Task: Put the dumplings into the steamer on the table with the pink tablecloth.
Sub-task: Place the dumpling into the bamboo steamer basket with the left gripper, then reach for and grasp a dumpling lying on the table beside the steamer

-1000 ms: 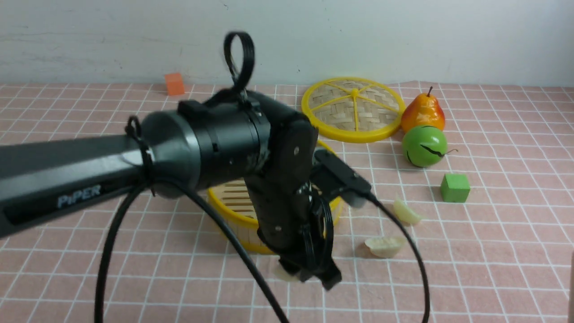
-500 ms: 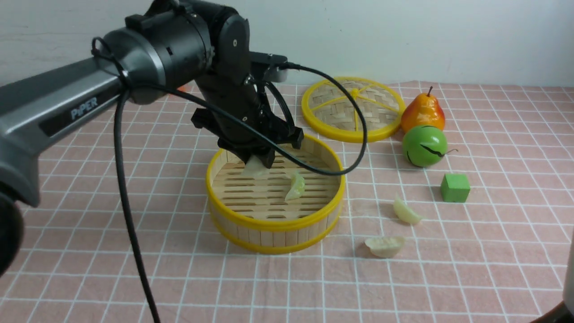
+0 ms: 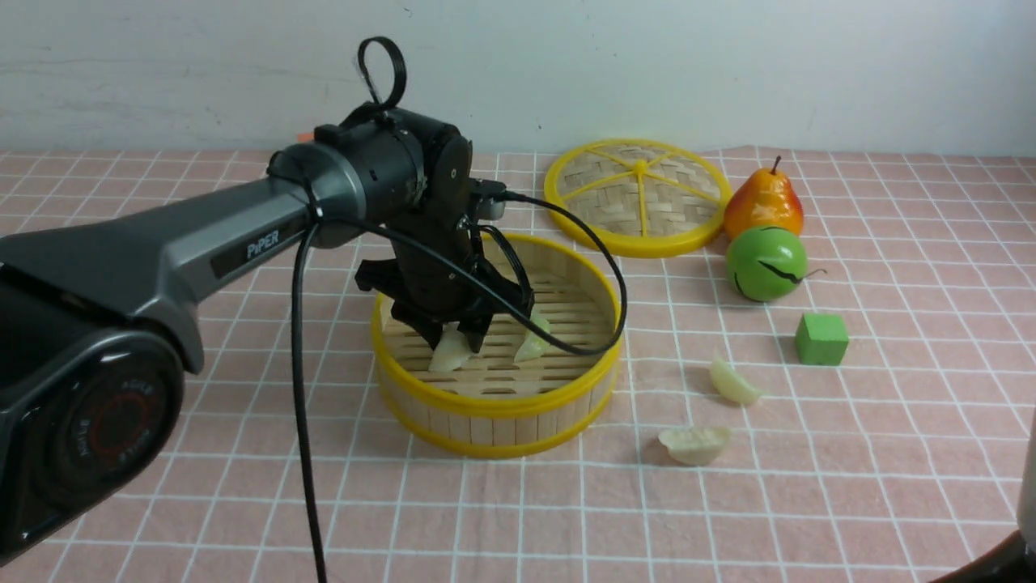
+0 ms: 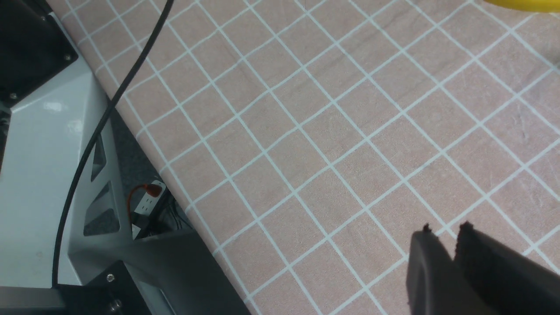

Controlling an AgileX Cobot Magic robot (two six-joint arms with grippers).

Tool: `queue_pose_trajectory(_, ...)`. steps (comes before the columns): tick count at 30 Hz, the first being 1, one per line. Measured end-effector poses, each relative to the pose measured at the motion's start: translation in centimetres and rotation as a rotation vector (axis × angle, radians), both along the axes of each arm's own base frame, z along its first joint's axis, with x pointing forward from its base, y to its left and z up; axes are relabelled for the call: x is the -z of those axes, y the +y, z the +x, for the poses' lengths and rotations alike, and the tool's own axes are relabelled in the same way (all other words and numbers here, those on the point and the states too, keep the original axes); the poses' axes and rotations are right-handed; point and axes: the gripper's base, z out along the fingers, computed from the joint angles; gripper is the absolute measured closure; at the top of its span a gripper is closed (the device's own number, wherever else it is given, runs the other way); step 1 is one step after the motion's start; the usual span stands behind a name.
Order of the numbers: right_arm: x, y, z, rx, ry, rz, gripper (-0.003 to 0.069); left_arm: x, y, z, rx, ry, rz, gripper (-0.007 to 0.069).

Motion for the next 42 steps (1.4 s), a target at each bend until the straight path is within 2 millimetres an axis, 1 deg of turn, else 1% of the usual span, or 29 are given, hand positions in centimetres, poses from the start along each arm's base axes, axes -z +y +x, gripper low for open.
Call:
queue_pose_trajectory(1, 0.0, 0.0, 0.0, 0.001, -0.002, 0.0, 0.0562, -0.2, 0.0, 0.0, 0.0, -0.001, 0.001, 0.0245)
queue_pose_trajectory(2, 0.0, 0.0, 0.1, 0.007, -0.012, -0.003, 0.0561, -1.4, 0.0, 0.1, -0.002, -0.011, 0.002, 0.0221)
queue_pose_trajectory(4, -0.4, -0.1, 0.4, 0.009, -0.032, -0.014, 0.0561, -4.5, 0.2, -0.2, -0.006, -0.038, -0.009, 0.0204)
queue_pose_trajectory(5, -0.4, -0.1, 0.4, 0.009, -0.034, -0.018, 0.0561, -4.7, 0.2, -0.2, -0.007, -0.039, -0.009, 0.0202)
queue_pose_trajectory(7, -1.4, 0.1, 1.1, 0.011, -0.067, -0.035, 0.0561, -10.3, 0.7, -1.5, -0.011, -0.098, -0.054, 0.0196)
queue_pose_trajectory(8, -1.7, 0.1, 1.2, 0.011, -0.074, -0.034, 0.0561, -10.8, 0.8, -1.7, -0.009, -0.103, -0.057, 0.0195)
queue_pose_trajectory(9, -2.4, 0.3, 2.0, 0.012, -0.085, -0.045, 0.056, -14.7, 1.3, -3.1, 0.002, -0.163, -0.099, 0.0196)
queue_pose_trajectory(10, -2.5, 0.4, 2.1, 0.012, -0.086, -0.045, 0.056, -15.1, 1.4, -3.3, 0.003, -0.171, -0.103, 0.0196)
queue_pose_trajectory(11, -3.1, 0.7, 2.9, 0.012, -0.092, -0.049, 0.0559, -18.0, 2.1, -4.8, 0.011, -0.223, -0.127, 0.0201)
queue_pose_trajectory(12, -3.7, 1.0, 3.6, 0.013, -0.098, -0.048, 0.056, -19.8, 2.6, -5.9, 0.015, -0.258, -0.141, 0.0209)
queue_pose_trajectory(15, -4.3, 2.0, 5.8, 0.012, -0.081, -0.058, 0.056, -24.3, 4.4, -9.3, 0.014, -0.353, -0.166, 0.0251)
queue_pose_trajectory(16, -4.5, 2.3, 6.5, 0.012, -0.076, -0.06, 0.056, -25.3, 5.0, -10.4, 0.011, -0.378, -0.164, 0.0271)
queue_pose_trajectory(18, -4.7, 2.7, 7.1, 0.01, -0.071, -0.062, 0.056, -25.9, 5.7, -11.5, 0.008, -0.39, -0.158, 0.0295)
queue_pose_trajectory(19, -4.6, 3.2, 8.3, 0.003, -0.046, -0.074, 0.056, -27.1, 6.9, -13.8, 0.005, -0.413, -0.157, 0.0348)
queue_pose_trajectory(21, -4.4, 3.6, 9.0, -0.004, -0.022, -0.085, 0.0557, -27.5, 7.9, -15.7, 0.004, -0.413, -0.154, 0.0393)
queue_pose_trajectory(23, -4.0, 3.9, 9.6, -0.007, -0.006, -0.094, 0.0554, -27.0, 8.8, -17.6, 0.004, -0.394, -0.144, 0.0438)
queue_pose_trajectory(25, -3.6, 4.1, 10.1, -0.008, 0.009, -0.107, 0.0554, -26.4, 10.0, -20.1, 0.004, -0.372, -0.135, 0.0487)
queue_pose_trajectory(26, -3.4, 4.1, 10.3, -0.008, 0.012, -0.117, 0.0554, -25.9, 10.8, -21.9, 0.0, -0.363, -0.133, 0.0517)
queue_pose_trajectory(27, -3.3, 4.1, 10.4, -0.008, 0.011, -0.127, 0.0554, -25.2, 11.4, -23.1, -0.005, -0.345, -0.129, 0.0536)
queue_pose_trajectory(28, -3.3, 4.1, 10.4, -0.008, 0.011, -0.13, 0.0554, -24.6, 11.5, -23.2, -0.005, -0.329, -0.121, 0.054)
queue_pose_trajectory(29, -3.2, 4.0, 10.5, -0.009, 0.005, -0.144, 0.0554, -23.3, 12.3, -24.8, -0.01, -0.301, -0.111, 0.0562)
queue_pose_trajectory(30, -3.1, 3.9, 10.5, -0.011, 0.003, -0.156, 0.0554, -22.7, 12.8, -25.9, -0.012, -0.293, -0.108, 0.0573)
queue_pose_trajectory(33, -3.0, 3.7, 10.5, -0.03, -0.014, -0.196, 0.0552, -19.7, 14.1, -28.7, -0.014, -0.254, -0.094, 0.0607)
queue_pose_trajectory(35, -2.8, 3.6, 10.6, -0.043, -0.015, -0.222, 0.055, -17.7, 14.8, -30.1, -0.02, -0.244, -0.099, 0.062)
queue_pose_trajectory(36, -2.8, 3.6, 10.6, -0.045, -0.016, -0.228, 0.0549, -17.3, 14.9, -30.4, -0.023, -0.244, -0.103, 0.0622)
queue_pose_trajectory(37, -2.7, 3.7, 11.1, -0.06, -0.004, -0.26, 0.0546, -15.9, 15.4, -31.8, -0.023, -0.25, -0.126, 0.0625)
queue_pose_trajectory(38, -2.7, 3.6, 11.1, -0.06, -0.008, -0.262, 0.0546, -15.7, 15.4, -31.8, -0.023, -0.245, -0.123, 0.0626)
queue_pose_trajectory(39, -2.5, 3.7, 11.5, -0.072, 0.004, -0.294, 0.0543, -14.9, 15.7, -32.7, -0.02, -0.247, -0.145, 0.0626)
queue_pose_trajectory(42, -1.8, 4.0, 13.1, -0.117, 0.016, -0.382, 0.0512, -13.0, 15.9, -34.2, -0.006, -0.231, -0.186, 0.0626)
